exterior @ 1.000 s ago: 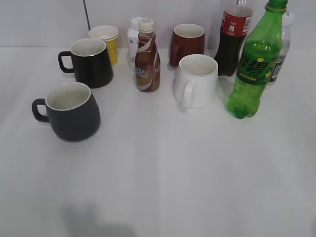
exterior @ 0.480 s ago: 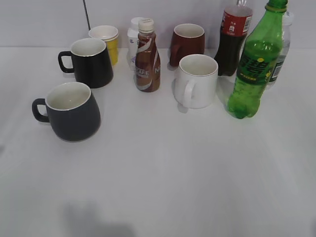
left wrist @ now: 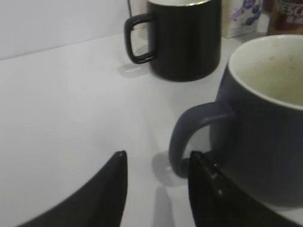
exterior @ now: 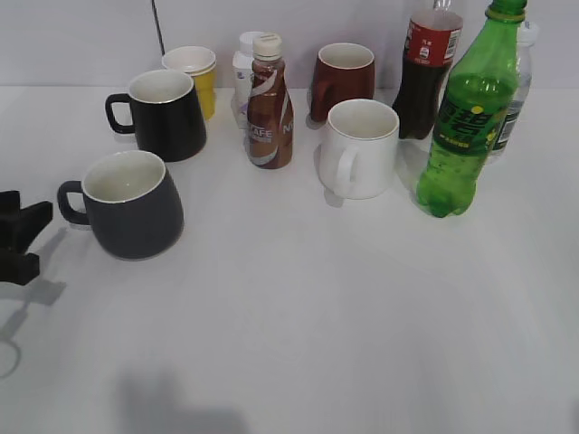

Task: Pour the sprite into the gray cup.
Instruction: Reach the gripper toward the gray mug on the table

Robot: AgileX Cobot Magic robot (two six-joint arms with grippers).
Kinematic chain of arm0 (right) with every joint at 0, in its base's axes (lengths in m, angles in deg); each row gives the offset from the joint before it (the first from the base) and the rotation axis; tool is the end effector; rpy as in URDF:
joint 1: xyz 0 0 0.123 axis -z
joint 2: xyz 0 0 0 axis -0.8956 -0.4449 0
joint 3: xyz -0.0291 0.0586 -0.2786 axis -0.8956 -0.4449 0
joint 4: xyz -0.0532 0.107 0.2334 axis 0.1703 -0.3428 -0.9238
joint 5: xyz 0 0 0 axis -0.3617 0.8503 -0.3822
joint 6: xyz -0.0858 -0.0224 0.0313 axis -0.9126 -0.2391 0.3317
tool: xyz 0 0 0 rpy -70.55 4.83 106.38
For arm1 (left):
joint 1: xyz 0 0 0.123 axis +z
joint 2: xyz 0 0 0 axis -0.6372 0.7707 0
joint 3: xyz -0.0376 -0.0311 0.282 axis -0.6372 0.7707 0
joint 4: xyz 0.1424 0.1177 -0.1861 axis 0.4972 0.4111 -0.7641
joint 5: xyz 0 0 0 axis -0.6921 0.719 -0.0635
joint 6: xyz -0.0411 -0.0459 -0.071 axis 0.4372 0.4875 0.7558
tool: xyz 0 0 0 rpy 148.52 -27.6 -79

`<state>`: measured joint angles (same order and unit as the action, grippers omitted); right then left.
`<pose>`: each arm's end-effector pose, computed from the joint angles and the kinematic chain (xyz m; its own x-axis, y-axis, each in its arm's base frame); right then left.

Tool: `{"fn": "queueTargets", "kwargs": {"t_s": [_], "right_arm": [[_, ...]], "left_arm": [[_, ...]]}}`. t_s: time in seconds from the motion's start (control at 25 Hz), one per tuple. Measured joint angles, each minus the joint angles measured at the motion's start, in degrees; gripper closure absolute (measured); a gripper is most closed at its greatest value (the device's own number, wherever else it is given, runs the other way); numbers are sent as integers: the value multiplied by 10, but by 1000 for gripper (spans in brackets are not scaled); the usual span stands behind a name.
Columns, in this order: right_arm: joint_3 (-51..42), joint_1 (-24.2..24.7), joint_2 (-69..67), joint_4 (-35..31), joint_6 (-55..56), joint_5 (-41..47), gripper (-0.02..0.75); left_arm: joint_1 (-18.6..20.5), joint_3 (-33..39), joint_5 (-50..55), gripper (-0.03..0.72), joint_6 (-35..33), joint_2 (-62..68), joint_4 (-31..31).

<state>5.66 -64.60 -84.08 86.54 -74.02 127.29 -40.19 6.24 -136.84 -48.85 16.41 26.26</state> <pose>0.0056 0.0006 0.2826 -0.4295 -0.0535 -0.9015 -0.0420 0.9983 -0.0392 0.2168 -0.0298 0.1362 -0.2569 0.1720 -0.9510 0.3381 0.9379 0.0782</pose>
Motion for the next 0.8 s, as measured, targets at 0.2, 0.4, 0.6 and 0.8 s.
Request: {"fn": "queueTargets", "kwargs": {"t_s": [0.2, 0.4, 0.6, 0.8], "right_arm": [[0, 0, 0, 0, 0, 0, 149], [0, 0, 0, 0, 0, 0, 149], [0, 0, 0, 0, 0, 0, 149], [0, 0, 0, 0, 3, 0, 149]], "left_arm": [[0, -11, -52, 348, 1, 64, 30], [0, -42, -70, 347, 1, 109, 37], [-6, -86, -75, 363, 1, 145, 37], [-48, -123, -70, 578, 0, 163, 26]]}}
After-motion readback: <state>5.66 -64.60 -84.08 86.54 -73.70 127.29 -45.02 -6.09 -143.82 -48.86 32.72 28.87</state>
